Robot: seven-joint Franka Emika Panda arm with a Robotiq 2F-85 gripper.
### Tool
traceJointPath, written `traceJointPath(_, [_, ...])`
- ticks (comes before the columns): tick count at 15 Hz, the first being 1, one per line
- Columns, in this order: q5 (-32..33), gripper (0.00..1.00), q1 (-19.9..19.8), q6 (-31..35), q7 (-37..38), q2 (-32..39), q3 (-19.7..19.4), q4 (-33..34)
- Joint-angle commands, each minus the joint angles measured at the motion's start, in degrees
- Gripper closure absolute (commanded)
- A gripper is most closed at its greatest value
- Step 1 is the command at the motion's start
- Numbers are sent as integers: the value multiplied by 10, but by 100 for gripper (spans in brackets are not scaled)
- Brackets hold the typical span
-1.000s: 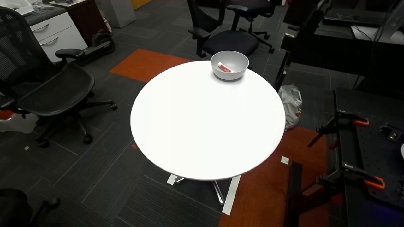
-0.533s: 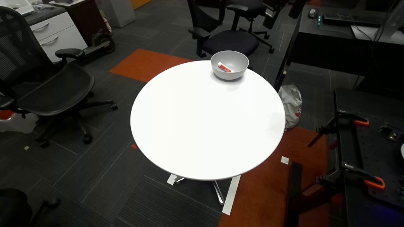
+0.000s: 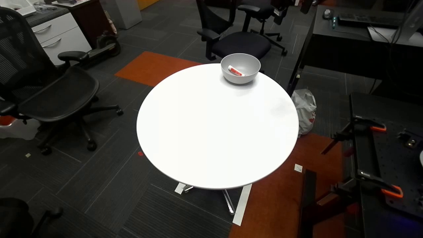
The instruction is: Remove the marker from the bowl.
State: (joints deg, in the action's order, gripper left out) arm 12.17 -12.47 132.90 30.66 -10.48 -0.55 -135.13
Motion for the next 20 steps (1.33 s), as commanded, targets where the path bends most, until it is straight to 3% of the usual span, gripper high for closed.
traceJointPath(1, [2,0,10,-2,0,6,-13,4])
traceJointPath(7, [2,0,13,-2,0,7,-14,4])
traceJointPath(16, [-47,0,11,53,-135,184,-71,137])
traceJointPath(20, [-73,0,14,60,-174,262,-80,198])
